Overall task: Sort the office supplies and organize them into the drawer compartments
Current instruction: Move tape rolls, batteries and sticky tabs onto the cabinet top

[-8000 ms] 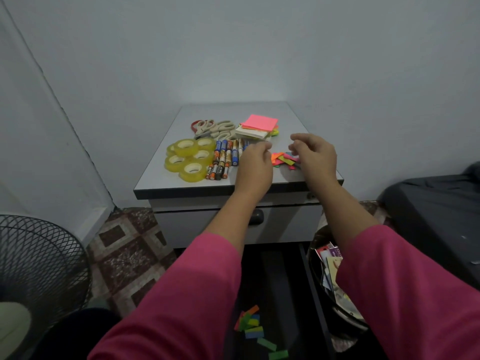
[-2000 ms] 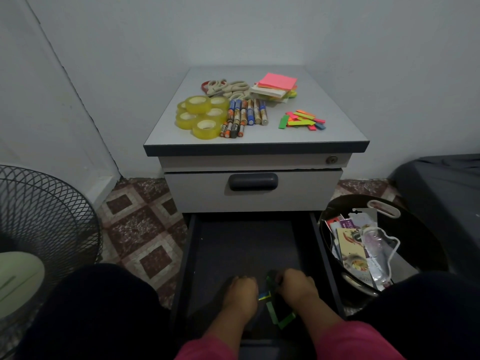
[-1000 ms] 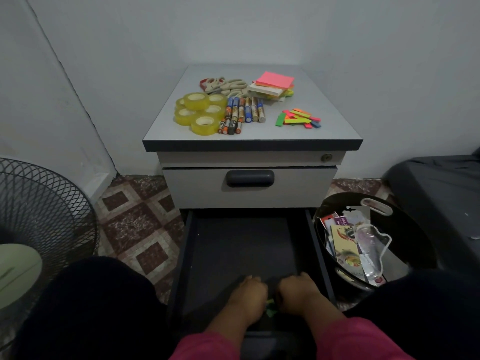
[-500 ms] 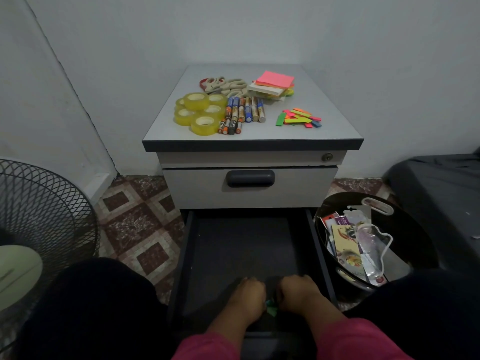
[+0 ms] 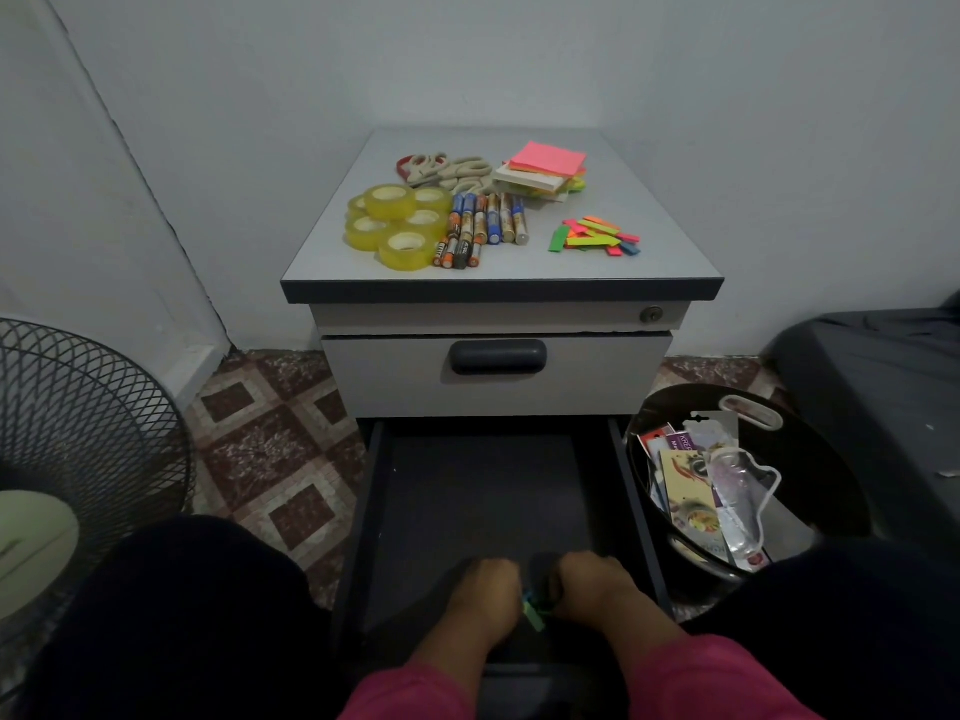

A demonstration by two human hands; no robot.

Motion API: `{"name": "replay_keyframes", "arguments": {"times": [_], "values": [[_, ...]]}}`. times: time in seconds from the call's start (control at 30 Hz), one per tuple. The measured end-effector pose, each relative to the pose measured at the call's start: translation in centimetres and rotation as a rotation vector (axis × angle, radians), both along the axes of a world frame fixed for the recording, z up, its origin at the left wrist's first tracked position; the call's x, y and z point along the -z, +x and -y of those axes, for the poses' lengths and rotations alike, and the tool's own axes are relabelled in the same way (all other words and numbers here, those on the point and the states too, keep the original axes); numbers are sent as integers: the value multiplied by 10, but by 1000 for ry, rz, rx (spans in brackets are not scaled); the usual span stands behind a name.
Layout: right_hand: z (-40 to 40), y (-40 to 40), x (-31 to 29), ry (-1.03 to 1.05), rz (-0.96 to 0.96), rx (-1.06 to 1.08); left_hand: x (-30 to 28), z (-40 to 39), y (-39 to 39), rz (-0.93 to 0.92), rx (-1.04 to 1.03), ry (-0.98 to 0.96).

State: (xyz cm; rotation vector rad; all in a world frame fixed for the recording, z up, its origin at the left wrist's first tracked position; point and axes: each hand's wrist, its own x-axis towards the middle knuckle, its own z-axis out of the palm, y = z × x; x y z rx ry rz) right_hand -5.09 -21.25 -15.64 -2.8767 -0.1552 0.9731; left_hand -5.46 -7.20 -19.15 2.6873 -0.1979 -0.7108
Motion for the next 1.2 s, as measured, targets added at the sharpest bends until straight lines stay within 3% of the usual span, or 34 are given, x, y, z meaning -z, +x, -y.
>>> {"name": "replay_keyframes", "arguments": {"times": [0.2,0.57,0.77,0.97,1.2], "values": [[2,0,-3,29,15,28,3,-4,2,107,155,-51],[4,-1,-4,66,53,108,3,-7,3,81,33,26],[6,-1,-2,63,54,157,-1,-8,5,163,182,-26],[6,0,0,65,61,173,-2,-4,3,128,235,97],[4,-2,-3,62,70,160,-3,-4,1,48,130,101]]}}
